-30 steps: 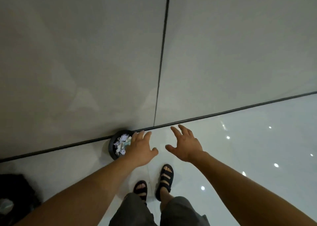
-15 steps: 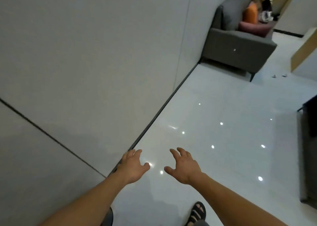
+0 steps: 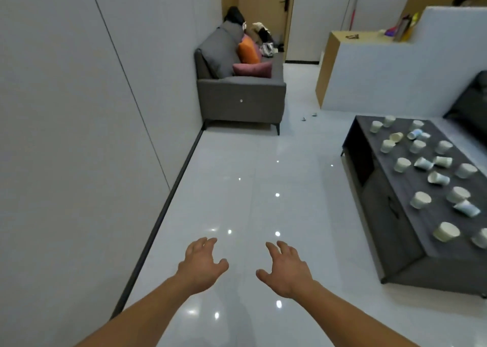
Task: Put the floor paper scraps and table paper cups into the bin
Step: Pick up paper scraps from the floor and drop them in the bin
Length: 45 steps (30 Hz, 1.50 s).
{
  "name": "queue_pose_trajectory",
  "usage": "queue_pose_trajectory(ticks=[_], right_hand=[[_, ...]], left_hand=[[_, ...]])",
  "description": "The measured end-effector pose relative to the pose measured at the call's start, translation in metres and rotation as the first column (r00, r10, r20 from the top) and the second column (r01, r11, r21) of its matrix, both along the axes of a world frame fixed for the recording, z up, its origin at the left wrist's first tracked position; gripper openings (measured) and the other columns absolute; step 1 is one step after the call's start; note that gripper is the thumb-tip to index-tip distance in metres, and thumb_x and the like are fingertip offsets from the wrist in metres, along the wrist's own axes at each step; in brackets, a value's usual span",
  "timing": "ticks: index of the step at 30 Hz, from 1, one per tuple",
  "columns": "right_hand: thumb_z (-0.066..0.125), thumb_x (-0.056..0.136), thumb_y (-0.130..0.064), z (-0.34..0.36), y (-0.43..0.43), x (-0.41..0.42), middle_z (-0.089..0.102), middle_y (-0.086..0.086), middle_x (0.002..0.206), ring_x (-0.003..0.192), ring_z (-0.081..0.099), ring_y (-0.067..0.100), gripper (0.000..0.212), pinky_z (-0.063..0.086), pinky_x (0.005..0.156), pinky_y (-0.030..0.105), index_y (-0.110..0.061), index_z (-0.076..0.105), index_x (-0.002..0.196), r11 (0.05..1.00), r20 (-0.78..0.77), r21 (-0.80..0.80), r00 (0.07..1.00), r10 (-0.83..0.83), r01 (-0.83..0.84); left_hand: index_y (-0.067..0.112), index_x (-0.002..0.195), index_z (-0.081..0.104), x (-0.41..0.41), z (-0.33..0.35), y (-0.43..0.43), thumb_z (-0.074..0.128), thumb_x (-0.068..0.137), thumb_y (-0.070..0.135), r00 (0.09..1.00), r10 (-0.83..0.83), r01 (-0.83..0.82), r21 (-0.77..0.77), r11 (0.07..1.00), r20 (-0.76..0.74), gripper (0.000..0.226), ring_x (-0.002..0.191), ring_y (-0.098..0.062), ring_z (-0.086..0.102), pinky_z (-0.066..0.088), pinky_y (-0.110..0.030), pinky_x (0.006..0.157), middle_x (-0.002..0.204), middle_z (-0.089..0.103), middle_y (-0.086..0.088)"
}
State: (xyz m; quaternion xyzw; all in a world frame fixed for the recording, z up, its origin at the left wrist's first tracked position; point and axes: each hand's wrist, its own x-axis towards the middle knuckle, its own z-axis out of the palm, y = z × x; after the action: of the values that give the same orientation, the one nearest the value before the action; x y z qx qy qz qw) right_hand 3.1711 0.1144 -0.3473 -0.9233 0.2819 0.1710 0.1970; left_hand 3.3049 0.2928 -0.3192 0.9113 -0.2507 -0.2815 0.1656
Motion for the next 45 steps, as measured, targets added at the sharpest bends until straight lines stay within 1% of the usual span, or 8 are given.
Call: queue_pose_trajectory(ticks=[6,12,18,24,28,34,40,45], right_hand=[[0.043,0.091,-0.064,0.010,-0.100,0.033,0.006,0.001,0.163,0.148,0.009,0.025,0.082,0.031,0.110,0.049,-0.029,0.006,0.156,0.992,0.004,-0.038,0.993,-0.121,0.121],[0.044,0.089,-0.066,0.007,-0.180,0.102,0.006,0.001,0.163,0.148,0.008,0.025,0.084,0.030,0.110,0.050,-0.030,0.008,0.155,0.976,0.000,-0.060,0.978,-0.210,0.210],[0.044,0.088,-0.068,0.018,-0.258,0.170,0.007,0.000,0.163,0.148,0.009,0.024,0.084,0.031,0.109,0.050,-0.031,0.009,0.155,0.941,-0.021,-0.102,0.945,-0.325,0.321],[0.045,0.088,-0.067,0.024,-0.332,0.219,0.008,0.000,0.162,0.147,0.010,0.024,0.084,0.030,0.109,0.050,-0.031,0.009,0.155,0.904,0.000,-0.094,0.908,-0.419,0.417],[0.044,0.087,-0.069,0.023,-0.402,0.250,0.009,0.000,0.162,0.147,0.011,0.024,0.085,0.029,0.109,0.050,-0.031,0.010,0.154,0.886,0.027,-0.092,0.890,-0.455,0.455],[0.046,0.087,-0.067,0.010,-0.523,0.302,0.009,0.001,0.162,0.147,0.011,0.025,0.084,0.029,0.110,0.050,-0.031,0.010,0.155,0.881,0.057,-0.056,0.883,-0.466,0.469],[0.047,0.088,-0.066,0.025,-0.642,0.352,0.009,0.001,0.162,0.147,0.012,0.025,0.084,0.029,0.110,0.050,-0.030,0.011,0.154,0.892,0.108,-0.036,0.889,-0.444,0.450],[0.048,0.088,-0.065,0.021,-0.722,0.384,0.009,0.002,0.162,0.147,0.012,0.025,0.084,0.030,0.111,0.050,-0.029,0.010,0.155,0.886,0.051,-0.019,0.886,-0.461,0.463]], left_hand=[[0.024,0.151,0.017,0.046,0.004,-0.112,0.047,0.091,0.050,0.996,-0.088,0.087,0.016,0.996,0.022,0.071,0.146,-0.022,0.002,0.020,-0.047,0.116,0.159,0.008,-0.001],[0.025,0.151,0.016,0.132,-0.007,-0.222,0.045,0.091,0.052,0.976,-0.212,0.211,0.025,0.977,0.052,0.072,0.147,-0.023,0.002,0.021,-0.049,0.115,0.160,0.008,0.000],[0.025,0.150,0.018,0.215,0.002,-0.324,0.046,0.089,0.054,0.938,-0.341,0.343,-0.019,0.939,0.062,0.073,0.146,-0.023,0.004,0.022,-0.051,0.114,0.159,0.010,0.000],[0.025,0.150,0.019,0.277,0.010,-0.419,0.047,0.089,0.052,0.900,-0.426,0.428,-0.006,0.904,0.093,0.072,0.146,-0.023,0.004,0.024,-0.050,0.113,0.159,0.012,0.001],[0.026,0.150,0.018,0.308,0.008,-0.491,0.046,0.088,0.053,0.867,-0.483,0.484,0.022,0.875,0.122,0.073,0.146,-0.023,0.003,0.023,-0.052,0.113,0.159,0.010,0.002],[0.027,0.150,0.017,0.356,0.008,-0.613,0.046,0.087,0.053,0.858,-0.492,0.491,0.047,0.870,0.146,0.074,0.146,-0.023,0.004,0.021,-0.052,0.112,0.159,0.010,0.002],[0.026,0.150,0.019,0.399,0.020,-0.730,0.047,0.089,0.053,0.878,-0.448,0.447,0.044,0.893,0.170,0.072,0.146,-0.024,0.008,0.024,-0.050,0.113,0.159,0.013,0.001],[0.026,0.150,0.018,0.435,0.008,-0.804,0.048,0.088,0.053,0.868,-0.481,0.476,0.066,0.877,0.122,0.073,0.146,-0.024,0.007,0.024,-0.049,0.113,0.159,0.012,0.000]])
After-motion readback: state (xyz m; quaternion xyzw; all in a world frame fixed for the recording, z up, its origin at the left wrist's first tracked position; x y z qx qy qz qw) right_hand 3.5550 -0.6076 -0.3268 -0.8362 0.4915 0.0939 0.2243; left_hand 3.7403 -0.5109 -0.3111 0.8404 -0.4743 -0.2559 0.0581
